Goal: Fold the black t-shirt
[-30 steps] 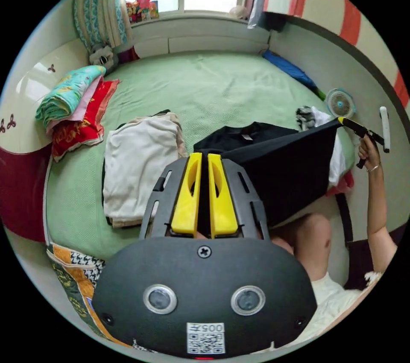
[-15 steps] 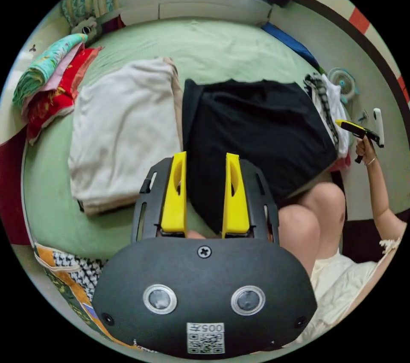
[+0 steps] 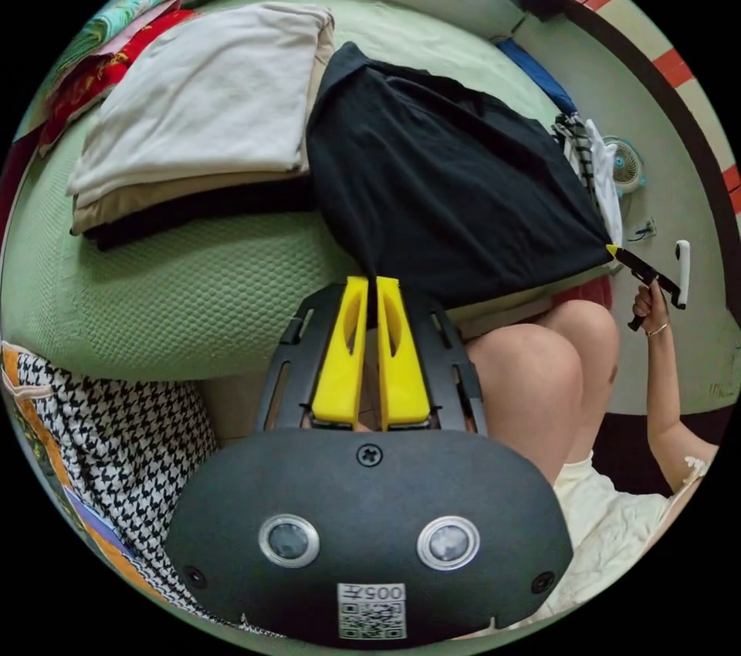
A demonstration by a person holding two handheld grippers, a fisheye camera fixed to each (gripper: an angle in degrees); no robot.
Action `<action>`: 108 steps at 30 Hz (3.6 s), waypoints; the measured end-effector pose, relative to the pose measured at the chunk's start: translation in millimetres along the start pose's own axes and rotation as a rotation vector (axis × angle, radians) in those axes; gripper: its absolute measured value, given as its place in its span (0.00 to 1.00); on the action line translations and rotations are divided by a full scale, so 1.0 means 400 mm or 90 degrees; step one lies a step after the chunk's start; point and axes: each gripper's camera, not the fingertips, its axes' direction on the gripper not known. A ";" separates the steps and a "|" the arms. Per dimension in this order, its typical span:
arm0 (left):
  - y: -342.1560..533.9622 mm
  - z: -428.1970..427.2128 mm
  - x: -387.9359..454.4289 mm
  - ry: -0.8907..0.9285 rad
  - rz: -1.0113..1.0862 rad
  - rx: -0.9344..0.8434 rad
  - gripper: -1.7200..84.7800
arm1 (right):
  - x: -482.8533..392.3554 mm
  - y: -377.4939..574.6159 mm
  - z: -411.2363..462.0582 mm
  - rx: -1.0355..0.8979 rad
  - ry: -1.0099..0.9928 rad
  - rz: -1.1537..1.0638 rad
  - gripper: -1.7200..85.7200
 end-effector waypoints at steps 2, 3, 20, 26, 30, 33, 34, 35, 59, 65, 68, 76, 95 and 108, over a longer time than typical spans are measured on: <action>0.005 -0.003 0.011 0.013 0.007 0.004 0.05 | 0.034 0.011 -0.019 0.009 -0.031 0.025 0.00; 0.011 0.003 0.017 0.031 0.011 0.000 0.04 | 0.043 0.016 -0.021 0.011 -0.034 0.032 0.00; -0.210 -0.014 0.153 -0.175 0.129 0.144 0.15 | 0.028 0.046 0.004 0.038 0.028 -0.008 0.00; -0.399 0.112 0.213 -0.220 0.189 0.123 0.16 | -0.015 0.031 0.051 0.014 0.027 -0.031 0.00; -0.468 0.183 0.216 -0.246 0.178 0.129 0.16 | -0.012 0.031 0.074 0.003 0.018 -0.025 0.00; -0.490 0.226 0.210 -0.268 0.166 0.090 0.13 | -0.002 0.027 0.091 -0.007 0.016 -0.019 0.00; -0.493 0.235 0.212 -0.270 0.169 0.078 0.11 | 0.003 0.024 0.097 -0.010 0.014 -0.017 0.00; -0.493 0.236 0.214 -0.264 0.172 0.079 0.09 | 0.008 0.021 0.102 -0.012 0.013 -0.015 0.00; -0.257 0.183 0.342 -0.143 0.139 0.159 0.07 | 0.023 -0.210 0.085 0.068 0.021 -0.077 0.11; -0.189 0.257 0.433 -0.105 0.156 0.128 0.08 | 0.031 -0.497 0.195 0.004 0.070 -0.074 0.14; -0.178 0.296 0.466 -0.122 0.171 0.099 0.08 | 0.073 -0.578 0.255 -0.032 0.085 -0.012 0.13; -0.180 0.365 0.518 -0.125 0.174 0.079 0.09 | 0.111 -0.612 0.225 -0.018 0.123 0.003 0.00; -0.151 0.325 0.925 -0.009 0.319 0.106 0.12 | 0.213 -0.126 -0.200 0.088 0.033 -0.060 0.05; -0.152 0.622 1.501 -0.064 0.436 -0.062 0.20 | 0.337 0.061 -0.333 0.085 0.057 -0.015 0.08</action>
